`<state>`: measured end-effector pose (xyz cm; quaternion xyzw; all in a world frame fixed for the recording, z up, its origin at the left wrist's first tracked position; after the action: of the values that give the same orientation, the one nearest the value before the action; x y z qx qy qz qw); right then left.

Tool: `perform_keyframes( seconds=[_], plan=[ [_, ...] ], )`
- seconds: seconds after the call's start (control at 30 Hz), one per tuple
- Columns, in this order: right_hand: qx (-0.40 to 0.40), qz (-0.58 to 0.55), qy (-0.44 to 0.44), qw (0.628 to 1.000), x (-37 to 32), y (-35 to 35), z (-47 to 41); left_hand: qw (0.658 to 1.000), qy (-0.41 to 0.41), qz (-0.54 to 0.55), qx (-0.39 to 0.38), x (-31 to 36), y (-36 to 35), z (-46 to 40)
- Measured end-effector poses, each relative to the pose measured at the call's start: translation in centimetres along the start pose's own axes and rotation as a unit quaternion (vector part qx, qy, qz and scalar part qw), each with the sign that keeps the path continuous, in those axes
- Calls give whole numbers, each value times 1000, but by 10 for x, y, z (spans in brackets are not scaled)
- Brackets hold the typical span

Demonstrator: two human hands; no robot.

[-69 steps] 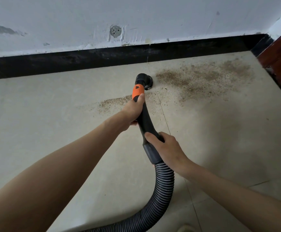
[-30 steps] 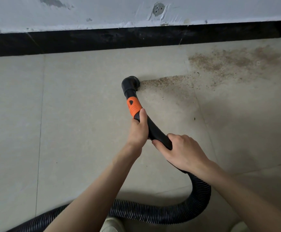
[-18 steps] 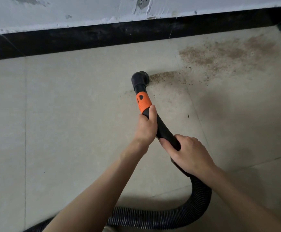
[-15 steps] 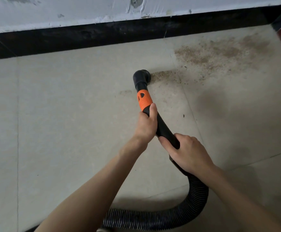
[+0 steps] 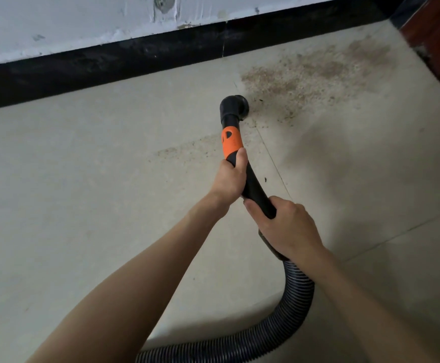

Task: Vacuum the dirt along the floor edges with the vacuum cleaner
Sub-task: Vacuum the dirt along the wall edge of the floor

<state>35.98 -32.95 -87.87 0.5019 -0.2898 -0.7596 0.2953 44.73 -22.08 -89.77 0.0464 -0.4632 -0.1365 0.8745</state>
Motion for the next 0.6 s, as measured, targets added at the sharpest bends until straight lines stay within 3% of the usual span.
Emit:
perform_keyframes(
  seconds=[0.17, 0.33, 0.5, 0.6],
  plan=[
    [5, 21, -14, 1000, 1, -6, -7, 1000, 16, 8, -22, 1, -2, -11],
    [-7, 42, -16, 999, -7, -9, -9, 990, 75, 97, -68, -3, 7, -9],
    [-45, 79, 14, 996, -19, -15, 9, 972, 95, 206, -59, -4, 36, -3],
    [-63, 108, 55, 991, -30, -24, 23, 972, 107, 208, -1, -12, 57, 6]
  ],
)
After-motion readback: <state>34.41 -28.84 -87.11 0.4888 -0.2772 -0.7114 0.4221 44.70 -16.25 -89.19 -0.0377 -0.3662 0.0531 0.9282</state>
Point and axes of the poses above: each hand's wrist, its own z-axis away from the middle knuckle, its own y-axis out of the back of the hand, x = y × z, the point moved 1 cm from there along -z, towards the middle knuckle, and after that the axes turned 6 degrees about -z, right-handed, at the moved point
